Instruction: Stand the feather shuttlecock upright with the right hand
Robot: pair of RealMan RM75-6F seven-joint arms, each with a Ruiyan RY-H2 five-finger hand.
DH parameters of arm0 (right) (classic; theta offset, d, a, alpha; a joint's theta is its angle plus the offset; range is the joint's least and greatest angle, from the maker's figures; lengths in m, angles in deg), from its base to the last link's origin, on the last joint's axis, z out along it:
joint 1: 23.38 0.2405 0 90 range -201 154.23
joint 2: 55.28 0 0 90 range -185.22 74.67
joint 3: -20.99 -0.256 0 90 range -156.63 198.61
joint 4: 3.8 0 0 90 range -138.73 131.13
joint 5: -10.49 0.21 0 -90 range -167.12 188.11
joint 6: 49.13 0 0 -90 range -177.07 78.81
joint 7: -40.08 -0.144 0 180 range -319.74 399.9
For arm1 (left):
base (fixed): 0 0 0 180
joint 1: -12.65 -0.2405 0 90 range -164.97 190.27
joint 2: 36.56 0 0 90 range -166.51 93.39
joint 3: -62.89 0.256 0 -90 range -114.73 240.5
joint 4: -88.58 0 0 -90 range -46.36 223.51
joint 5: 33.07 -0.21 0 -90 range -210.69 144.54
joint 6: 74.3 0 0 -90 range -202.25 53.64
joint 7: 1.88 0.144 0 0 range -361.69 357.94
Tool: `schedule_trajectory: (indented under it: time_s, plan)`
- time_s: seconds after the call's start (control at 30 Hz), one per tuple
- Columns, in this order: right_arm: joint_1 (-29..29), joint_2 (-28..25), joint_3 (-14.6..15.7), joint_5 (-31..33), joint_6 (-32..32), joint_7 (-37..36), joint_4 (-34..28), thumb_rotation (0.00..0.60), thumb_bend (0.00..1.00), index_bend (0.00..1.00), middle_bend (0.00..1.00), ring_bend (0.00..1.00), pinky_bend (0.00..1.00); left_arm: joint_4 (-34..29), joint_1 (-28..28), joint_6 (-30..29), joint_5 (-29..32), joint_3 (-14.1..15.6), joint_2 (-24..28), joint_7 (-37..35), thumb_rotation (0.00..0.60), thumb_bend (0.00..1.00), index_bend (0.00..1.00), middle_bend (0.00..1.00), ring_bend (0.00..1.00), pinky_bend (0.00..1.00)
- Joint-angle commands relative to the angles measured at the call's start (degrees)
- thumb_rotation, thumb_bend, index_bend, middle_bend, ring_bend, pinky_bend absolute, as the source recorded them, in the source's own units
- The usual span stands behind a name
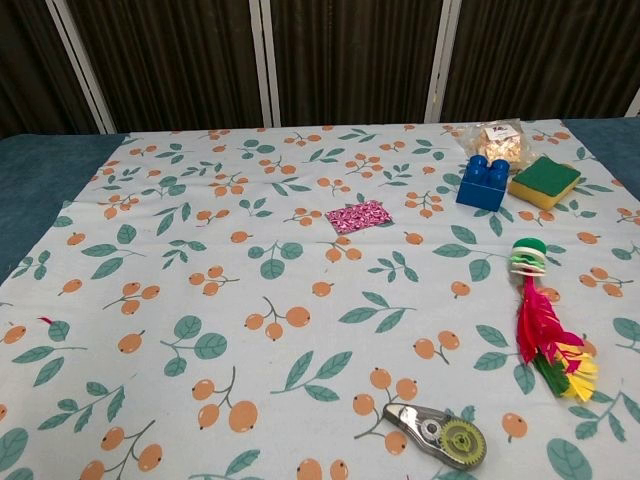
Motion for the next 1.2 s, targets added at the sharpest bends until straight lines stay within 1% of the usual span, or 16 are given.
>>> schedule_trajectory:
  time_s: [0.03,0.6,0.83,0.93,1.07,1.2]
  plan:
    - [-0.01,-0.01,0.01,-0.02,0.02,-0.05,0.01,0.6,0.06,0.05,0.0,0.0,0.0,0.0,0.01,0.0,-0.03,0.01,0.01,0.02,0.6,0.11,0.0,0.0,0.0,0.0]
    - [0.08,-0.37,0.29,-0.49,-0.31,-1.65,-0.03,0.6,0.06,0.06,0.0,0.0,0.0,0.1,0.11,0.09,-0.07,-0.01,-0.15,0.26,0.6,0.11,0.0,0.0,0.0,0.0]
    - [0.38,-0.76,0.8,-2.12,-0.35,-3.65,0.53,0.6,0.06,0.07,0.0,0.0,0.0,-0.03,0.0,-0.26,-0.33,0.06,-0.17,0.51,0.6,0.11,0.0,0.0,0.0,0.0]
    - [0.85,-1.06,1.23,-3.56,-0.67,-5.79,0.84,0.6,0.06,0.1,0.0,0.0,0.0,-0.13,-0.05,-0.26,-0.16,0.03,-0.19,0.52,0.6,0.11,0.0,0.0,0.0,0.0]
    - [2.56,-2.33,2.55,-7.03,-2.53,-12.7,1.56,0.6,0.06,0.17,0.0,0.0,0.0,-0.07,-0.06,-0.51,-0.39,-0.04,-0.28,0.34,0.6,0.11,0.0,0.0,0.0,0.0]
    - [4.05,-2.56,3.11,-10.29,-2.59,-17.09,3.34,0.6,0.06,0.25,0.05,0.0,0.0,-0.09,-0.07,-0.51,-0.56,0.04,-0.46,0.11,0.6,0.11,0.0,0.0,0.0,0.0]
